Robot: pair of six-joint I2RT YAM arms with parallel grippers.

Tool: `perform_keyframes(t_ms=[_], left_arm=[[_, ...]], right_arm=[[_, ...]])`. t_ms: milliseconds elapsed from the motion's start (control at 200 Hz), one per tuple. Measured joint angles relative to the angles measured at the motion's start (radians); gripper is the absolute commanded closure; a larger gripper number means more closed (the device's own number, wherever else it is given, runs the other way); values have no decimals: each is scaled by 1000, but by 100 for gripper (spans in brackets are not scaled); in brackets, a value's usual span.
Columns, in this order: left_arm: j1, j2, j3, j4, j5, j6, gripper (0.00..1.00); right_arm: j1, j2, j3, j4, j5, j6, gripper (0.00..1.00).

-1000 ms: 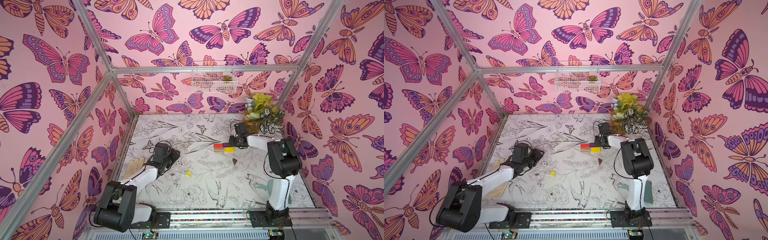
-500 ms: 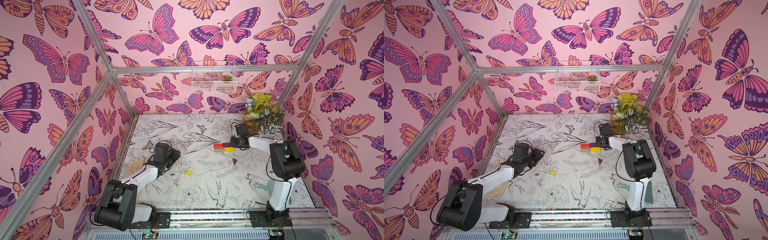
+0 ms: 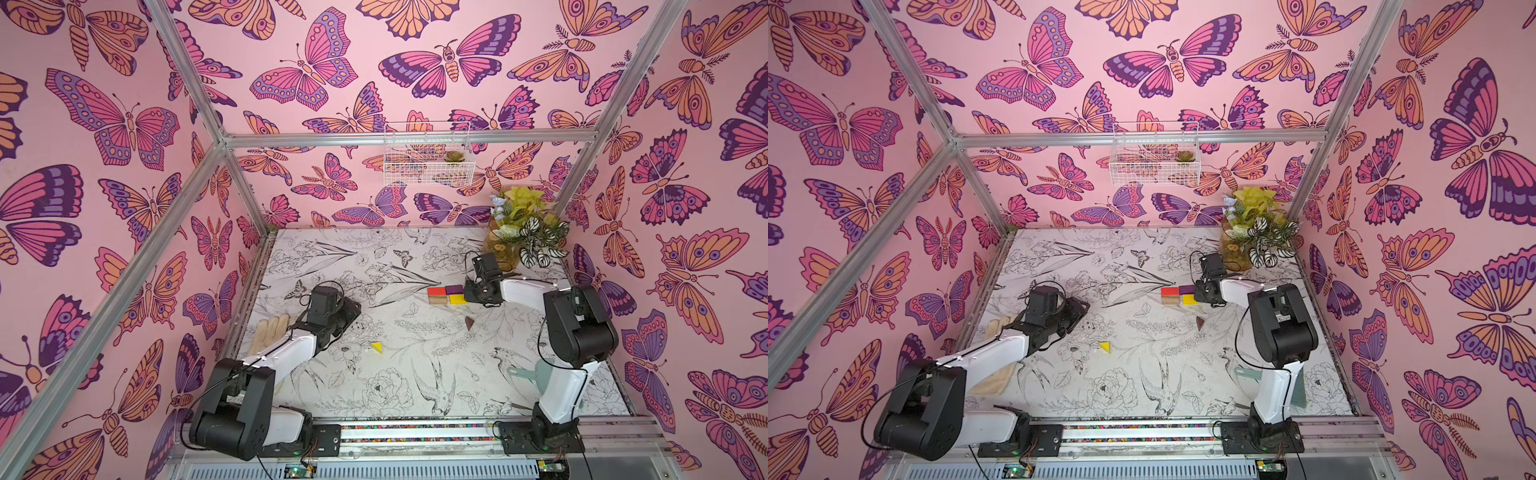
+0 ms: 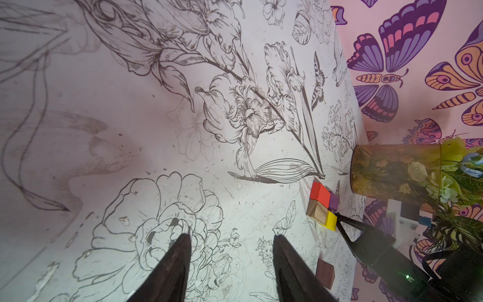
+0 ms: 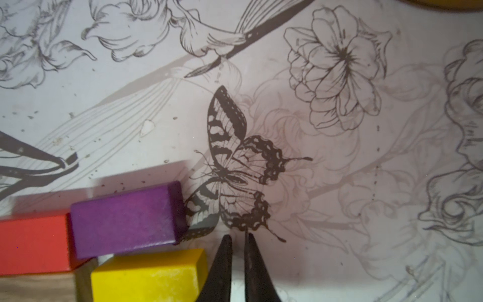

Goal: Assemble a piece of candy with building blocks
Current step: Assemble the building block at the center of the board.

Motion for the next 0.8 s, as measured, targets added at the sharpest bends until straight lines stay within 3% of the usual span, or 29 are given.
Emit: perform_keyframes(t_ms=[801], left_arm=[[0, 5, 0, 0, 0, 0, 46]], right_arm=[[14, -2, -2, 9, -48, 59, 86]])
